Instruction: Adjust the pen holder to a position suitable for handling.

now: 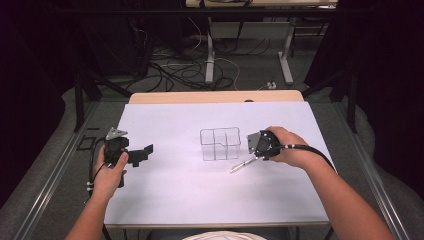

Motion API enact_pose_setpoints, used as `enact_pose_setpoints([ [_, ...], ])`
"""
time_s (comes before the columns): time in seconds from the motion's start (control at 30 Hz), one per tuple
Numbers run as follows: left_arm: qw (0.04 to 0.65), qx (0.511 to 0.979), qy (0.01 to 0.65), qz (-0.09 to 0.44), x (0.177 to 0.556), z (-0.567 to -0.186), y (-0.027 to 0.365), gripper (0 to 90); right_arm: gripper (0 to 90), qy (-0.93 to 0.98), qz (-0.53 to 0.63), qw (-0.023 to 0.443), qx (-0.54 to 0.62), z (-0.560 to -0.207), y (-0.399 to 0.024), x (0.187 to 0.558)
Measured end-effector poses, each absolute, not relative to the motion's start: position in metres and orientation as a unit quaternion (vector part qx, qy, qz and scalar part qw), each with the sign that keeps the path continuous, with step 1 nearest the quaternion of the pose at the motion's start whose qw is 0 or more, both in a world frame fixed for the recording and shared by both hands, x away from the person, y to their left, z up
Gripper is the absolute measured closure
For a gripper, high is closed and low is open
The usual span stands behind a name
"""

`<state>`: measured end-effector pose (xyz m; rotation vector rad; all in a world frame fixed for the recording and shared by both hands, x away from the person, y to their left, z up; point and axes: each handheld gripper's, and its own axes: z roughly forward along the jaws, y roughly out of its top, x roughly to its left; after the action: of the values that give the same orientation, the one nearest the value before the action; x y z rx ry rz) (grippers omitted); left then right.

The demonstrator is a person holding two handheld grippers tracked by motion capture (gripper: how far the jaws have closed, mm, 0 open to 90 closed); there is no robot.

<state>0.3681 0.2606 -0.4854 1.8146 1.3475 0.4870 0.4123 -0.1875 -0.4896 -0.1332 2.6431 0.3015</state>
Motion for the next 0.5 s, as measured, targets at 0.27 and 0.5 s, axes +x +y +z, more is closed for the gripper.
enact_pose_setpoints([
  [0.27,0.399,0.722,0.533,0.188,0.368,-0.485,0.261,1.5,56.5,0.962,0.107,0.237,-0.086,-0.5,-0.185,0.412],
  [0.5,0.398,0.723,0.533,0.188,0.368,-0.485,0.261,1.5,57.7,0.964,0.092,0.224,-0.112,-0.504,-0.182,0.412],
])
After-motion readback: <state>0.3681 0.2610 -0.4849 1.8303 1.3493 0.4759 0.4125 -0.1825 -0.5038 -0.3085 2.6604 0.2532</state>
